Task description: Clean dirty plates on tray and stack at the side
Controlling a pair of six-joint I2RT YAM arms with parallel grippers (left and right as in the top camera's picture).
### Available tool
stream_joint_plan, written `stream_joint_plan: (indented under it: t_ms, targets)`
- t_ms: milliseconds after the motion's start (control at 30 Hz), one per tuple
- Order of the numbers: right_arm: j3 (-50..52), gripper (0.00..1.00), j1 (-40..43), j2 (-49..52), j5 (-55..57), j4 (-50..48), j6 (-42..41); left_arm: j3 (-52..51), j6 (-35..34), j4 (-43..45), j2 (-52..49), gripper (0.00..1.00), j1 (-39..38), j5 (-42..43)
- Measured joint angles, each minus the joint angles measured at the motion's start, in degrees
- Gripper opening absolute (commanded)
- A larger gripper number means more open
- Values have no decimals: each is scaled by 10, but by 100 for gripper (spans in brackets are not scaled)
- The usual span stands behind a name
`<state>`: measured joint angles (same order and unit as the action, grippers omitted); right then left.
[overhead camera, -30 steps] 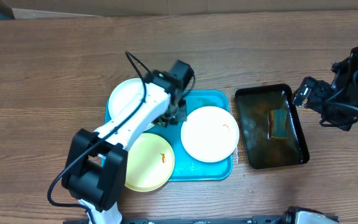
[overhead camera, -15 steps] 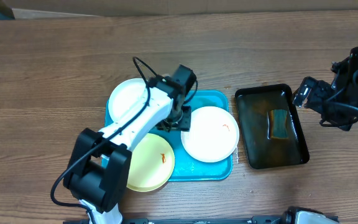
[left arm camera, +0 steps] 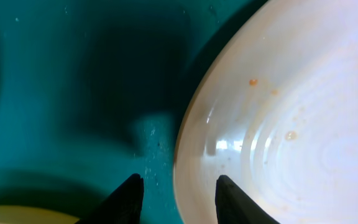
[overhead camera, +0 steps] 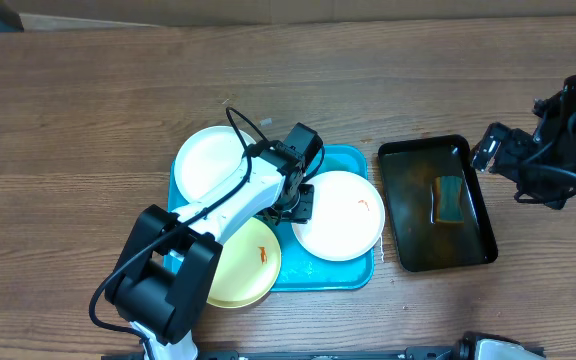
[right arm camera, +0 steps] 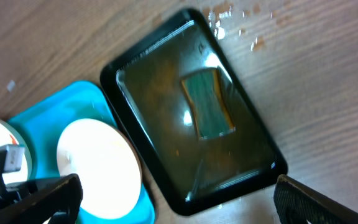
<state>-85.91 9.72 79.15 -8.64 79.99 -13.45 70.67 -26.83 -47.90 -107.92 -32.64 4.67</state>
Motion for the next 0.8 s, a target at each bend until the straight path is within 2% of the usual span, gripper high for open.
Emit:
stream_joint_plan:
  t_ms: [100,167,233,333,533,800]
  targets:
    - [0,100,0,0,2,-14,0,-19,-3,16,0,26,0,-1]
    - [0,100,0,0,2,-15,0,-25,-1,20,0,25,0,-2]
    - [0,100,0,0,3,-15,0,-27,-2,29,0,20,0,-2]
    - [0,100,0,0,5,-15,0,-27,-2,38,0,5,0,-2]
    - [0,100,0,0,5,-25,0,-25,-1,32,0,4,1,-2]
    - [2,100,0,0,-1,-147,0,15,19,-51,0,4,43,-10]
